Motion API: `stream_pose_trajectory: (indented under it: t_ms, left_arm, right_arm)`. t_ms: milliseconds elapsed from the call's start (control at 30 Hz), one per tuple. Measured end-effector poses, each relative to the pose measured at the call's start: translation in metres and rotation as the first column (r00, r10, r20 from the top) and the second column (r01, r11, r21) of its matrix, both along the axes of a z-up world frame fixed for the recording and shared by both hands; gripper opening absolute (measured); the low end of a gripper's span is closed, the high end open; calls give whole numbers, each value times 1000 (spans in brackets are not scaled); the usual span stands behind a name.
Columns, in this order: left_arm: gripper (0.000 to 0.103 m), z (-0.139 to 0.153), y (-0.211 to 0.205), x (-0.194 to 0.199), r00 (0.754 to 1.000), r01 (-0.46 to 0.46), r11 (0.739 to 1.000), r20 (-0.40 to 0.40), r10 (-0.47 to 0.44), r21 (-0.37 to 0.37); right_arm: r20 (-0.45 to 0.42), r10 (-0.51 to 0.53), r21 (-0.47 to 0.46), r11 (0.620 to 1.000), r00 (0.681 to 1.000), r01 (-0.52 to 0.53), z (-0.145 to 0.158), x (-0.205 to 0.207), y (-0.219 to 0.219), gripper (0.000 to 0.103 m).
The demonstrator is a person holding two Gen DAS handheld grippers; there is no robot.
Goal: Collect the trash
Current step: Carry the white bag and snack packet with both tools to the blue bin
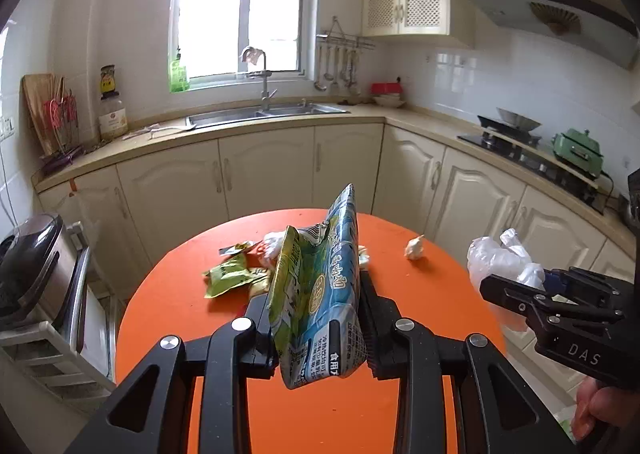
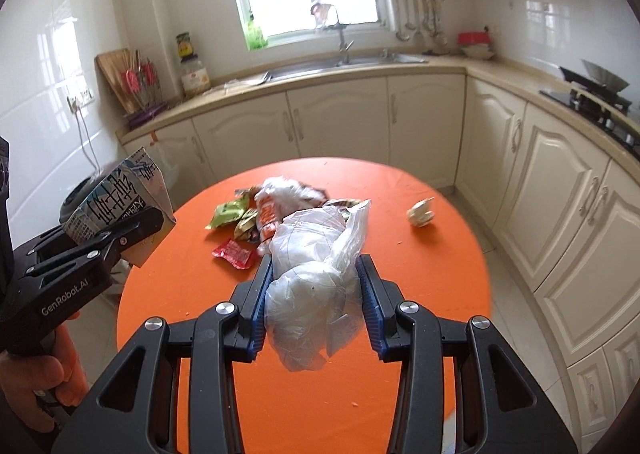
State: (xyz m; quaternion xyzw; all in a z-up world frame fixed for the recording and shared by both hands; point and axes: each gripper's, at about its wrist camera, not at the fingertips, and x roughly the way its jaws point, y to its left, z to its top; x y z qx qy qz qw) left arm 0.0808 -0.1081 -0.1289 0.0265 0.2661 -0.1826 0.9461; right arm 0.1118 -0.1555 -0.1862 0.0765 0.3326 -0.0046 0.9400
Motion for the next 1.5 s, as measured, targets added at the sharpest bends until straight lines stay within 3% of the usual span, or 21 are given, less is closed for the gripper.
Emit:
stream_pose_trajectory:
  t_ms: [200, 367, 500, 633, 767, 967, 1100, 1233, 1333, 1500]
  left_arm:
    - [28, 12, -23, -55, 992, 112, 994, 58, -112, 4]
    - [28, 14, -51, -83, 971, 225, 974, 82, -226, 12]
    - [28, 16, -75, -92, 945, 319, 948, 77, -319, 14]
    - [28, 2, -111, -100, 905, 424, 905, 36, -425, 21]
    - [28, -39, -155, -112, 838, 544, 839, -72, -541, 23]
    - [28, -121, -223, -135, 695, 701, 711, -266, -668, 47]
    - [28, -183, -267, -143, 615, 764, 640, -384, -688, 77]
    - [28, -240, -302, -146, 512, 815, 577, -515, -688, 40]
    - [28, -277, -323, -151, 465, 838, 544, -588, -662, 50]
    - [29, -315, -351, -138, 412, 847, 531, -667, -621, 29]
  right_arm:
    - [74, -110, -10, 994, 991, 111, 32, -51, -43, 40]
    - [105, -223, -9, 974, 969, 225, 45, -101, -86, 40]
    - [104, -317, -7, 948, 943, 319, 43, -137, -121, 40]
    - [73, -426, 6, 904, 902, 427, 28, -179, -161, 40]
    - [-13, -548, 16, 836, 836, 548, -10, -223, -210, 40]
    - [-184, -683, 48, 712, 707, 701, -98, -290, -279, 40]
    - [-306, -724, 72, 630, 618, 773, -161, -324, -316, 40]
    - [-393, -734, 93, 567, 553, 818, -215, -349, -343, 40]
    - [-444, -729, 106, 534, 520, 839, -247, -361, -356, 40]
    - [-493, -718, 127, 501, 492, 856, -279, -368, -369, 41]
